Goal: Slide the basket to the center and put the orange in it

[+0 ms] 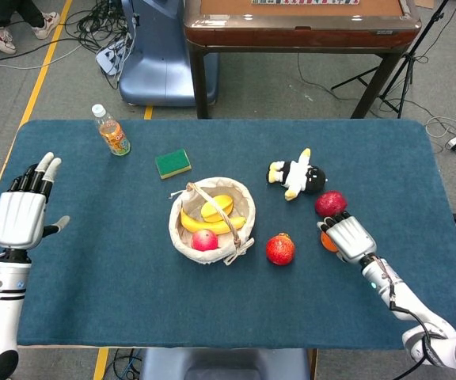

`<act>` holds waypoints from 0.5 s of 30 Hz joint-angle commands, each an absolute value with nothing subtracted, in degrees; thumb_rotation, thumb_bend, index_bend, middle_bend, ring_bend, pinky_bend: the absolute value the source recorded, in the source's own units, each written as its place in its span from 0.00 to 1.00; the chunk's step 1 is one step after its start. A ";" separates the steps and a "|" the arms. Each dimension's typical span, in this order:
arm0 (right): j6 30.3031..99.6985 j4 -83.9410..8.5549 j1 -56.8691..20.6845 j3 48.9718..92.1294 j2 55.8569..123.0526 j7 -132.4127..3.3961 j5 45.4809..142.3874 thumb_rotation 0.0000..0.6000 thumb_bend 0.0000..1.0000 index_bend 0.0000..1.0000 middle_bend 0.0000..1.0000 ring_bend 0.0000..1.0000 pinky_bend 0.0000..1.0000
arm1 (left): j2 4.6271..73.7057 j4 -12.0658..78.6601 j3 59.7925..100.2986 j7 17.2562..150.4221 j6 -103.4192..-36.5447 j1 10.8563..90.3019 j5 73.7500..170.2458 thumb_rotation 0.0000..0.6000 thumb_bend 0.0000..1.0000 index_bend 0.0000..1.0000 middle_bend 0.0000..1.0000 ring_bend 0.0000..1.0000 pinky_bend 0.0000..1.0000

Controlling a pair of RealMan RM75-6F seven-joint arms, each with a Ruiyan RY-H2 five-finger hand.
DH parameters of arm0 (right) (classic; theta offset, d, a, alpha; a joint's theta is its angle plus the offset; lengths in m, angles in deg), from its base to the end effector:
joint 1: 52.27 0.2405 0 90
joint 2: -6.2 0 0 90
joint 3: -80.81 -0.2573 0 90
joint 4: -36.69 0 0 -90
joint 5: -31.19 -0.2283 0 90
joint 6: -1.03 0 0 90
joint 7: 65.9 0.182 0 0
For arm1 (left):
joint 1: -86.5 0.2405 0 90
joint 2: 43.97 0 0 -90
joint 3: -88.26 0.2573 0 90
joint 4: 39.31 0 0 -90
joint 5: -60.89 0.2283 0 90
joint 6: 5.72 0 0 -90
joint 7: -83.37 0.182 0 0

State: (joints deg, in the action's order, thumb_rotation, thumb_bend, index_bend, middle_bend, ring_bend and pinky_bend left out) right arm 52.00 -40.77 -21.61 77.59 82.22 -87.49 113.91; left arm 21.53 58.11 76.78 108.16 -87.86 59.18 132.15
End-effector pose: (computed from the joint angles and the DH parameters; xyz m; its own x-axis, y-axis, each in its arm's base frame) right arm -0.2777 -0.3490 0.0120 0.8094 -0.2065 0.5497 -0.5785 -0.4412 0.6861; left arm -0.2084 0.3539 0.1578 0.5774 -0.2301 0.7834 0.7910 -0.0799 -0.6065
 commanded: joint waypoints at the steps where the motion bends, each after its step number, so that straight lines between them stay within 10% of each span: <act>1: 53.16 -40.28 -21.64 78.15 82.55 -86.65 114.95 1.00 0.25 0.40 0.37 0.30 0.32 | 21.46 58.01 76.64 108.05 -87.80 59.37 132.19 1.00 0.11 0.00 0.06 0.13 0.26; 15: 58.52 -53.13 -19.31 72.71 74.88 -76.83 115.55 1.00 0.30 0.53 0.45 0.44 0.53 | 19.43 57.84 76.88 109.23 -85.86 60.39 131.62 1.00 0.11 0.00 0.06 0.13 0.26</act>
